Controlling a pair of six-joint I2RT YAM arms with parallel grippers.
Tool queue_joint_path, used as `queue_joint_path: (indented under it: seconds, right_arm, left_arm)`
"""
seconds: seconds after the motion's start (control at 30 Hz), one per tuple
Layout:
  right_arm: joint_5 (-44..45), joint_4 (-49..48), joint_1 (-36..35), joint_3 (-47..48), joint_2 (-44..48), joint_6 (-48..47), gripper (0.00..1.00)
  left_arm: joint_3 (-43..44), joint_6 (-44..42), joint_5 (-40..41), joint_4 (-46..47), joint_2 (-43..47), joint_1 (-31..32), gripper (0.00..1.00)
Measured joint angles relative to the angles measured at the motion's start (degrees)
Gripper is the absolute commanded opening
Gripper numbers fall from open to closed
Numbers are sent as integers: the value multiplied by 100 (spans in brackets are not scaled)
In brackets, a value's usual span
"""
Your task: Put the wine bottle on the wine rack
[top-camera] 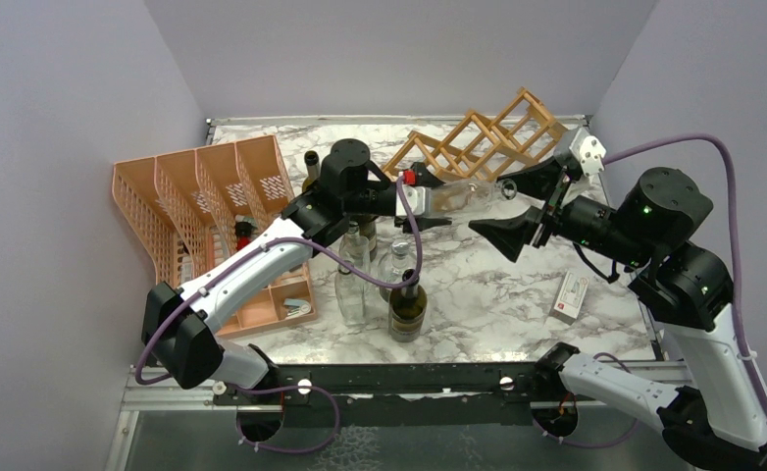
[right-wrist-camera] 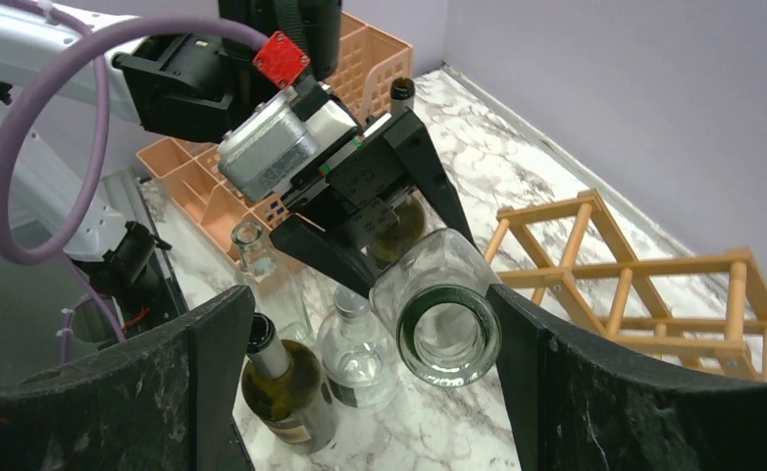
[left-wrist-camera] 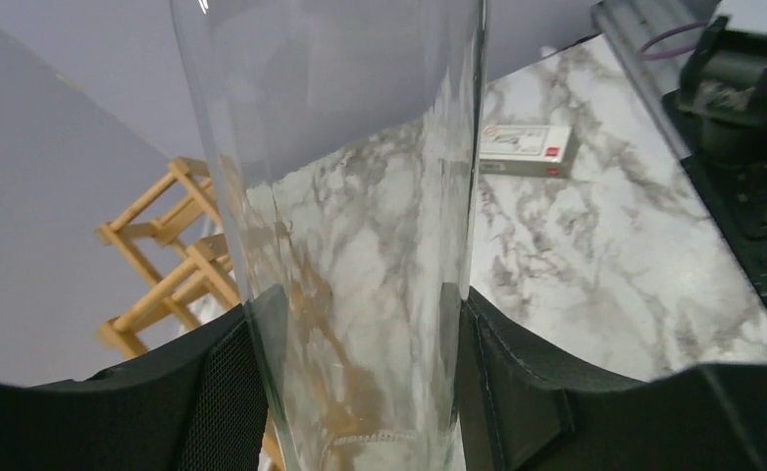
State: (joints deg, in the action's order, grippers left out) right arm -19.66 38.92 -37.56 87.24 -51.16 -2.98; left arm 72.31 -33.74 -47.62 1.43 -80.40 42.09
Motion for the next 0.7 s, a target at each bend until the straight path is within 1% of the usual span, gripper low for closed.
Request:
queue_joint_path:
  seconds: [0.17,0.3,0.4,0.57,0.7]
  right_arm:
    - [667,376,0,389,-96,310,90]
    - [1493,658,0,977,-334,540,90]
    - [1849,791,0,1187,-485,586,91]
    - [2050,981,0,1259,-881,595,91]
    - [2046,1064,0,922,-1169,605,91]
  left_arm:
    - [90,-815,645,22,-109,4,0]
    - [129,-1906,1207,109,-179,-2,0]
    - [129,-2730,1558,186,-216,26,0]
    - [90,-4004,2079,509,-293,160,0]
    - [-20,-4876,2284,785,-293,260,0]
